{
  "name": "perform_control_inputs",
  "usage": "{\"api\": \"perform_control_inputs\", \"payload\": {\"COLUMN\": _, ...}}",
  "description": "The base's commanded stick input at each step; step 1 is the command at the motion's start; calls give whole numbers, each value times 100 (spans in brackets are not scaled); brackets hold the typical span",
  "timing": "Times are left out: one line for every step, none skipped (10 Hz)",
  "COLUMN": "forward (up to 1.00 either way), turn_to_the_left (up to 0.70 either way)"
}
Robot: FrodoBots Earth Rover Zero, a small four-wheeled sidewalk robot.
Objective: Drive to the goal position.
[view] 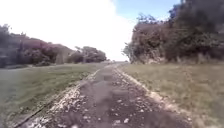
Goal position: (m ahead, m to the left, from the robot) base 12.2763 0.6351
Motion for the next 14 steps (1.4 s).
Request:
{"api": "perform_control_inputs", "payload": {"forward": 85, "turn_to_the_left": 0}}
{"api": "perform_control_inputs", "payload": {"forward": 85, "turn_to_the_left": 0}}
{"api": "perform_control_inputs", "payload": {"forward": 85, "turn_to_the_left": 0}}
{"api": "perform_control_inputs", "payload": {"forward": 85, "turn_to_the_left": 0}}
{"api": "perform_control_inputs", "payload": {"forward": 85, "turn_to_the_left": 0}}
{"api": "perform_control_inputs", "payload": {"forward": 85, "turn_to_the_left": 0}}
{"api": "perform_control_inputs", "payload": {"forward": 85, "turn_to_the_left": 0}}
{"api": "perform_control_inputs", "payload": {"forward": 85, "turn_to_the_left": 0}}
{"api": "perform_control_inputs", "payload": {"forward": 85, "turn_to_the_left": 0}}
{"api": "perform_control_inputs", "payload": {"forward": 85, "turn_to_the_left": 0}}
{"api": "perform_control_inputs", "payload": {"forward": 85, "turn_to_the_left": 0}}
{"api": "perform_control_inputs", "payload": {"forward": 85, "turn_to_the_left": 0}}
{"api": "perform_control_inputs", "payload": {"forward": 85, "turn_to_the_left": 0}}
{"api": "perform_control_inputs", "payload": {"forward": 85, "turn_to_the_left": 0}}
